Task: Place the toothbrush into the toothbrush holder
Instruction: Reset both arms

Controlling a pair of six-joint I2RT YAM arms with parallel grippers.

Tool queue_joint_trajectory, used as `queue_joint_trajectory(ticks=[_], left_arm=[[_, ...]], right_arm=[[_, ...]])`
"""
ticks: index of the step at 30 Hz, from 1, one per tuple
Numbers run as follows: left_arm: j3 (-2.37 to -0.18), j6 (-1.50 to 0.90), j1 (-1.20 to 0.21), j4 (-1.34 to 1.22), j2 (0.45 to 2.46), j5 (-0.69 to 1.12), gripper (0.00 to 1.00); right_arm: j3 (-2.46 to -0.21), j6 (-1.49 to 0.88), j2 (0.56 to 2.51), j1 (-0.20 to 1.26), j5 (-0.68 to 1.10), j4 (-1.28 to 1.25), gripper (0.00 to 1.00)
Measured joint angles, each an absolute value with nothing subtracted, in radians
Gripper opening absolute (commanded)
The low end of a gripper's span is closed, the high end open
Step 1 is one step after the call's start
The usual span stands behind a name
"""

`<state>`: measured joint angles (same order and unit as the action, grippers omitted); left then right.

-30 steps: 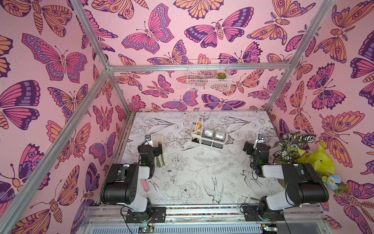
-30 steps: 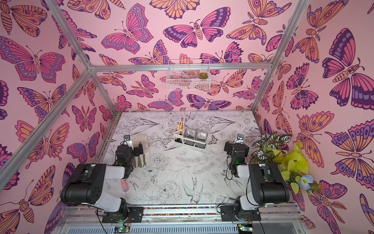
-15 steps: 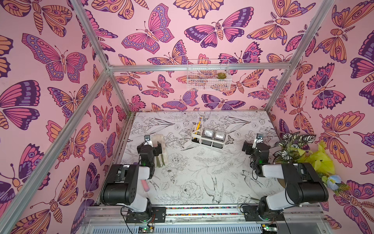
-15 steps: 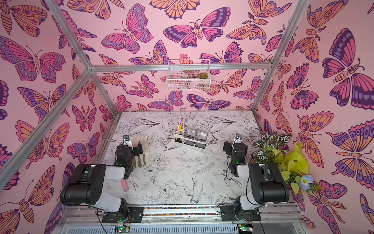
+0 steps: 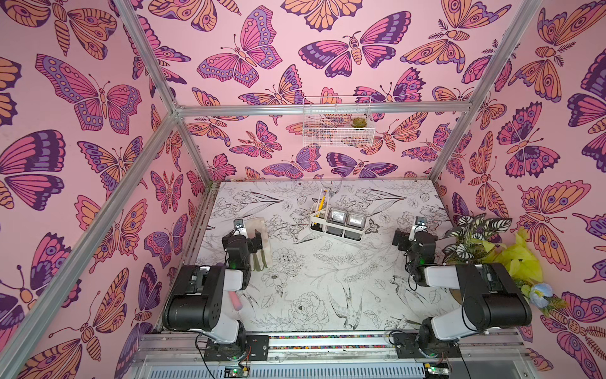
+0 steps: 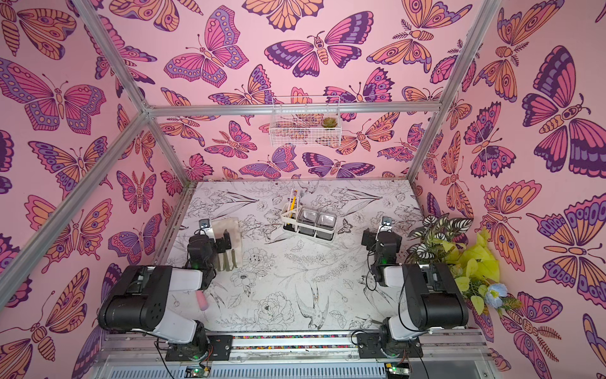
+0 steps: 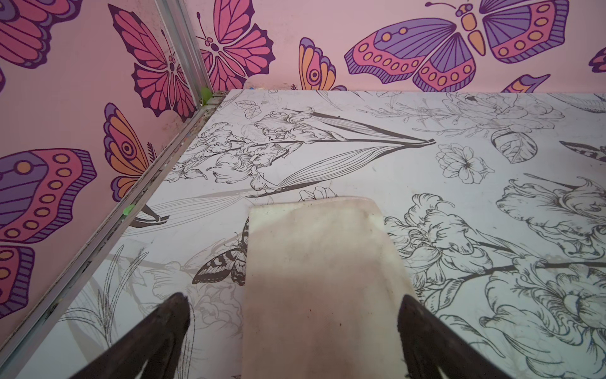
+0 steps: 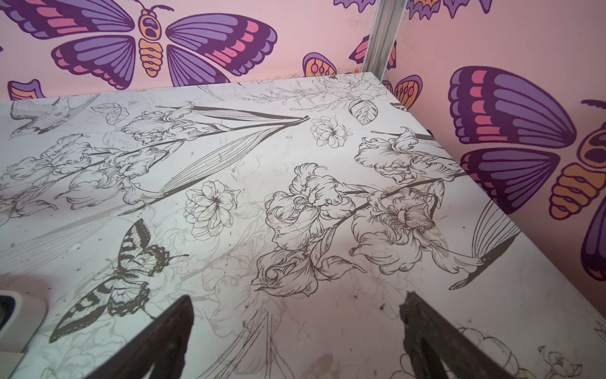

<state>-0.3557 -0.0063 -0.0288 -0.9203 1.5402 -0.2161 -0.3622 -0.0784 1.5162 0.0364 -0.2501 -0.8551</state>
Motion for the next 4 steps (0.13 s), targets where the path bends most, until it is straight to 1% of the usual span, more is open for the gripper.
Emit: queue_joint_trajectory(ticks=[4], left_arm=[[-0.356,-0.006,-0.028,-0.92,1.54,-0.216,1.0]], right_arm=[[-0.362,-0.078,1.516,0.036,-0.25,-0.855,0.99]])
